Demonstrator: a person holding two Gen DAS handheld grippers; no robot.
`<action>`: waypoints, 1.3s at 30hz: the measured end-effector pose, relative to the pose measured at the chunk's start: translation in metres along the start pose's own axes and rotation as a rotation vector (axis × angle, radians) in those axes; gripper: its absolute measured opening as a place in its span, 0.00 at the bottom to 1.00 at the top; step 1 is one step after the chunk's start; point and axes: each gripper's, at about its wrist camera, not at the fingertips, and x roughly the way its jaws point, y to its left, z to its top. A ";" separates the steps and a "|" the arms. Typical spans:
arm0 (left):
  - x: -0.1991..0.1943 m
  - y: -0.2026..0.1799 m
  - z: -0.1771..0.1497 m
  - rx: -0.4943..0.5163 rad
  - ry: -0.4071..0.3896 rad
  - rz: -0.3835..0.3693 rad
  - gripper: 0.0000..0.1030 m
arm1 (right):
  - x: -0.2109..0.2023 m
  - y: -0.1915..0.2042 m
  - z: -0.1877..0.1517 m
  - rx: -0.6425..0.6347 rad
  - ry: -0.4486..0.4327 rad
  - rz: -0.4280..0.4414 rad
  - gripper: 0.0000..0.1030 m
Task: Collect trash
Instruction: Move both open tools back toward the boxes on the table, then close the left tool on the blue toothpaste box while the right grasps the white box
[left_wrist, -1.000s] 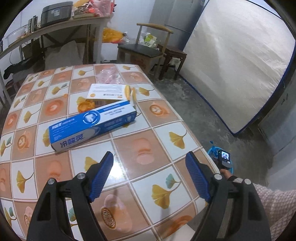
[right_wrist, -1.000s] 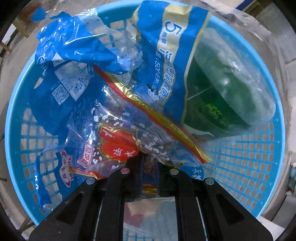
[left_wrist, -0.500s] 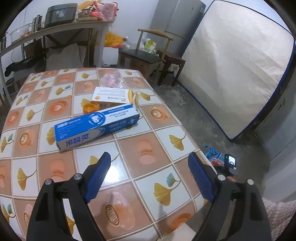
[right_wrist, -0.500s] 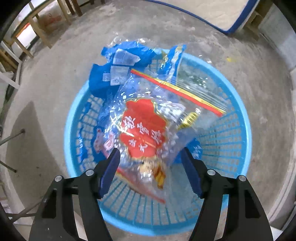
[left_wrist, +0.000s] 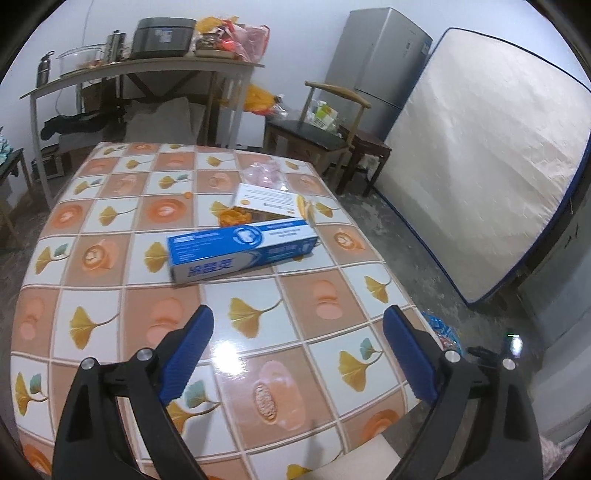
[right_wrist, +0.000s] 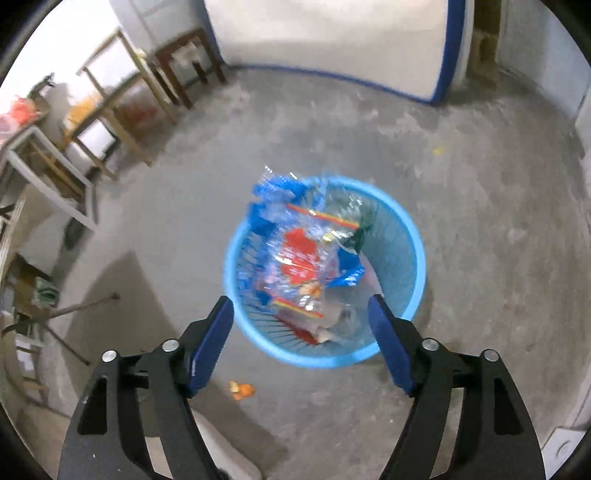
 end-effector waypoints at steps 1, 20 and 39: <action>-0.002 0.002 0.000 -0.003 -0.002 0.005 0.89 | -0.012 0.004 -0.001 -0.003 -0.022 0.016 0.78; -0.023 0.065 -0.002 0.011 -0.033 0.070 0.95 | -0.175 0.283 -0.025 -0.576 -0.386 0.236 0.92; 0.064 0.031 0.042 0.597 0.000 -0.007 0.95 | -0.147 0.481 -0.025 -1.092 -0.057 0.736 0.92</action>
